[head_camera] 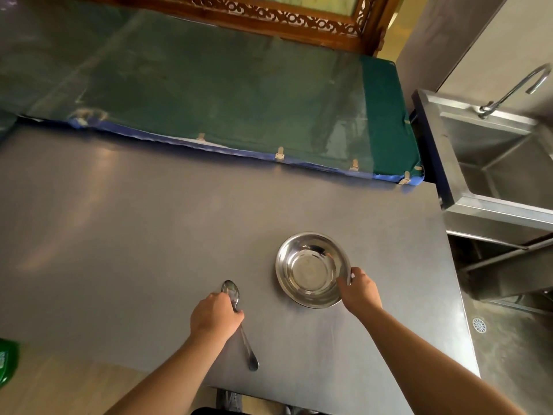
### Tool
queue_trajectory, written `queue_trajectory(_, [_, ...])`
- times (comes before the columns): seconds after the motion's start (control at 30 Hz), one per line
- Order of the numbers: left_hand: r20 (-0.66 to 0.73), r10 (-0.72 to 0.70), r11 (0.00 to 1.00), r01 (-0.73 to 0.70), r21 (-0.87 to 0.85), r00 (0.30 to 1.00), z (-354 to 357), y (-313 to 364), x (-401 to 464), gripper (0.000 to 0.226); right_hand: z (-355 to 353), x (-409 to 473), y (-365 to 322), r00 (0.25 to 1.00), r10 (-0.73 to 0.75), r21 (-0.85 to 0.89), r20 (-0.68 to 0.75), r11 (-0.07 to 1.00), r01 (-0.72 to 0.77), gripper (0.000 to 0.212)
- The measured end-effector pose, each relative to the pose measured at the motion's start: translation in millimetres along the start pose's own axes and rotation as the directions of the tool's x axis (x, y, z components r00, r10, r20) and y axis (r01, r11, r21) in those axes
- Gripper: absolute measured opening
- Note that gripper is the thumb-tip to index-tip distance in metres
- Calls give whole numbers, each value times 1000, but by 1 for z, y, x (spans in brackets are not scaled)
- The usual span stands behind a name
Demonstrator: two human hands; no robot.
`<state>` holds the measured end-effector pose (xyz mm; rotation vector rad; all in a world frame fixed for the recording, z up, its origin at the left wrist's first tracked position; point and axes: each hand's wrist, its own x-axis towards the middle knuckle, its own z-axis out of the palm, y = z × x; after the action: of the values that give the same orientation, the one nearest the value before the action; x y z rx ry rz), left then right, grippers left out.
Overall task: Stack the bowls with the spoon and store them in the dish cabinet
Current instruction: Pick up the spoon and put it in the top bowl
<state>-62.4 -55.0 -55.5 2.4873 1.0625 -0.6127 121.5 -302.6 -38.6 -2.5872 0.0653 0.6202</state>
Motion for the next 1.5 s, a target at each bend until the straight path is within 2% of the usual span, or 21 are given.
queue_trajectory(0.17, [14,-74,997,74,-3,997,-8,-6,6,20,2,-13,0,999,27,50,20,998,-28,43])
queue_trajectory(0.33, [-27,-56,998,56,14,998,-14,-16,14,21,4,-21,-2,998,51,91,37,994,-54,43])
queue_trajectory(0.5, [-120,51,998,-47,33,991,-30,-12,22,18,6,-22,-2,994,84,184,75,978,-96,46])
queue_trajectory(0.73, [-232,212,976,-217,5,949,-55,23,27,19,7,-25,-6,992,88,187,92,977,-104,48])
queue_trajectory(1.0, [-288,437,891,-453,12,852,-62,86,24,20,5,-26,-7,990,95,206,100,972,-114,42])
queue_trajectory(1.17, [-248,510,850,-527,-4,824,-56,120,22,24,4,-28,-8,989,93,212,111,970,-115,40])
queue_trajectory(1.33, [-114,467,881,-472,-19,877,-50,145,26,25,2,-27,-6,987,94,232,128,965,-122,43])
queue_trajectory(1.5, [4,366,930,-366,-17,931,-40,161,34,30,0,-24,-4,982,105,265,155,953,-144,47])
